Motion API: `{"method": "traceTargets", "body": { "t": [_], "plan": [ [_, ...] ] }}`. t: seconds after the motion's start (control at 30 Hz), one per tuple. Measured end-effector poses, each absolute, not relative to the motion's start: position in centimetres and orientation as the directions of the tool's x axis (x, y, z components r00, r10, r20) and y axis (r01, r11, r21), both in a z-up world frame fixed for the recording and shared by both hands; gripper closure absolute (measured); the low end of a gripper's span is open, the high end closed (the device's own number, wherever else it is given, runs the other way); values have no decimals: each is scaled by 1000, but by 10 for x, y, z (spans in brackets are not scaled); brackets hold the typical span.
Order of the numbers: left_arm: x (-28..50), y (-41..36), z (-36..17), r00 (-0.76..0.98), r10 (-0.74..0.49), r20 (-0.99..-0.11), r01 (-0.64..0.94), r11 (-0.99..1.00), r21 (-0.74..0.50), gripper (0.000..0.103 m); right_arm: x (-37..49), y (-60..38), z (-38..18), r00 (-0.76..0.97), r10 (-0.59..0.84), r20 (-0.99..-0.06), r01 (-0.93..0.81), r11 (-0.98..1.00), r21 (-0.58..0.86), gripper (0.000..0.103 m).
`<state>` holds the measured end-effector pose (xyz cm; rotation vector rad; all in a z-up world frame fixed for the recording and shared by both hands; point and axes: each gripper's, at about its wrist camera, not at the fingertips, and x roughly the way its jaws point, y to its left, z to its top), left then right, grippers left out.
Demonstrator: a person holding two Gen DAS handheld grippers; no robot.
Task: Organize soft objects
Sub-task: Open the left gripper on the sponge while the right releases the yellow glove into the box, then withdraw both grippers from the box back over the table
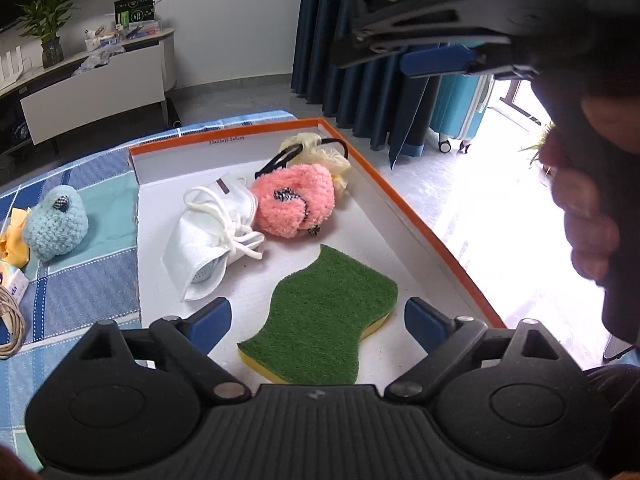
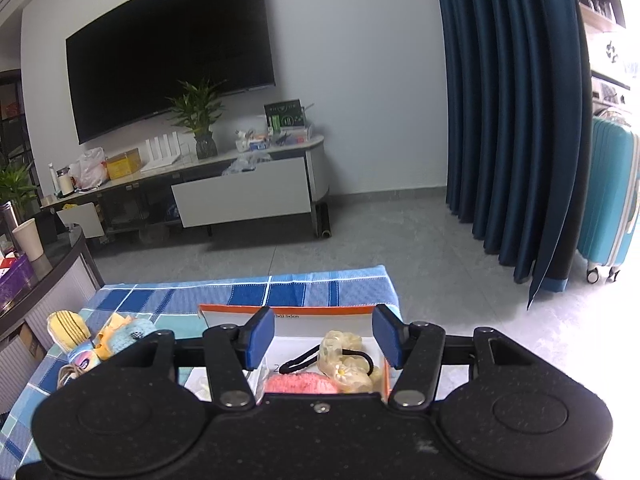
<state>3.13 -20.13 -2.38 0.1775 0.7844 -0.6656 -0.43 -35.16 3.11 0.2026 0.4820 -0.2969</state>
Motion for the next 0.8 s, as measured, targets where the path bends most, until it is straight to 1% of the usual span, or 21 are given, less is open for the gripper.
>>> {"method": "traceTargets", "body": {
  "t": [0.2,0.33,0.43,0.8],
  "plan": [
    [31,-182,-11,573,-446,-688,558,827,-71,6,-22,-338,38,847,-235,-477,327,938,118,36],
    [31,-162,-6,610,-396,-687,497,866,-58,5,-30,-324,34,842,-232,-487,320,941,106,30],
    [32,-144,-4,633,-361,-685,451,891,-53,5,-35,-316,30,840,-210,-500,314,940,132,26],
    [30,-80,9,697,-258,-669,314,949,-39,4,-31,-263,23,846,-120,-520,224,964,142,25]
  ]
}}
